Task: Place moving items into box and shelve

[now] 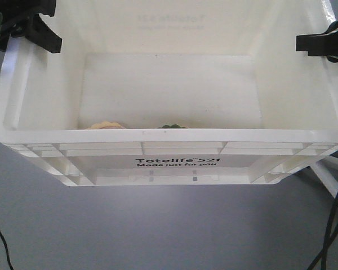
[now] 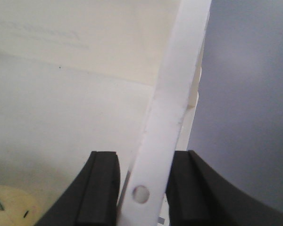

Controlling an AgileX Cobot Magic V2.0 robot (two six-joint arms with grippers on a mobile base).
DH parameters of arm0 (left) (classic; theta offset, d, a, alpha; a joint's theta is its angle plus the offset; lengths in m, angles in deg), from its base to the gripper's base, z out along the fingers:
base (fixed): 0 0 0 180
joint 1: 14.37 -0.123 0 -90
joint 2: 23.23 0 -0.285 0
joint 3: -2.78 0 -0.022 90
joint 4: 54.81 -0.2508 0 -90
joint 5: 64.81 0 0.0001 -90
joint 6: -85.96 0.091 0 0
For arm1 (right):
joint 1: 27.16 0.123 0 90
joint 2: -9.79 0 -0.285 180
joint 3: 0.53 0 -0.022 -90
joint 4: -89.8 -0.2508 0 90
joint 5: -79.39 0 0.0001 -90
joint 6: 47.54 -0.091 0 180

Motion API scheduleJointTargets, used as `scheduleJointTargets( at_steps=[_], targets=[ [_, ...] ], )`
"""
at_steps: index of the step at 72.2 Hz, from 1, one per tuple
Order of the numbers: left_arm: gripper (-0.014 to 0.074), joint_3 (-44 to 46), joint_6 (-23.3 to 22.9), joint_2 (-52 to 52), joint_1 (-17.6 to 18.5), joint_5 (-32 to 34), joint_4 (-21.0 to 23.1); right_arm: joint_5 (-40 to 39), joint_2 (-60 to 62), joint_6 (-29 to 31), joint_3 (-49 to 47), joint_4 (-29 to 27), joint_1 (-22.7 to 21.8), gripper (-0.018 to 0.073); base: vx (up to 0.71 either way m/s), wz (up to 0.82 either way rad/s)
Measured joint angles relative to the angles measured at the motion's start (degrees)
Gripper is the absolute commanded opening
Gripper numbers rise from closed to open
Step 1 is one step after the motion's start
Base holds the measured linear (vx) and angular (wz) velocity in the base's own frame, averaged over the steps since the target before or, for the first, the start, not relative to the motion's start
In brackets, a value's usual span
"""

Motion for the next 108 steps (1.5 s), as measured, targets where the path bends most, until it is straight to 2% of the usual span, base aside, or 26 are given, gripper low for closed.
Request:
scheduleJointTargets(
  at_steps=[69, 108],
  targets=[
    [0.0, 0.0, 0.0, 0.0, 0.0, 0.0, 0.0, 0.19, 0.0, 0.0, 0.0, 0.0, 0.0, -0.0008, -0.19, 0.75],
    [0.0, 0.0, 0.0, 0.0, 0.0, 0.0, 0.0, 0.32, 0.0, -0.11, 0.0, 0.0, 0.0, -0.0008, -0.12, 0.6]
  ],
)
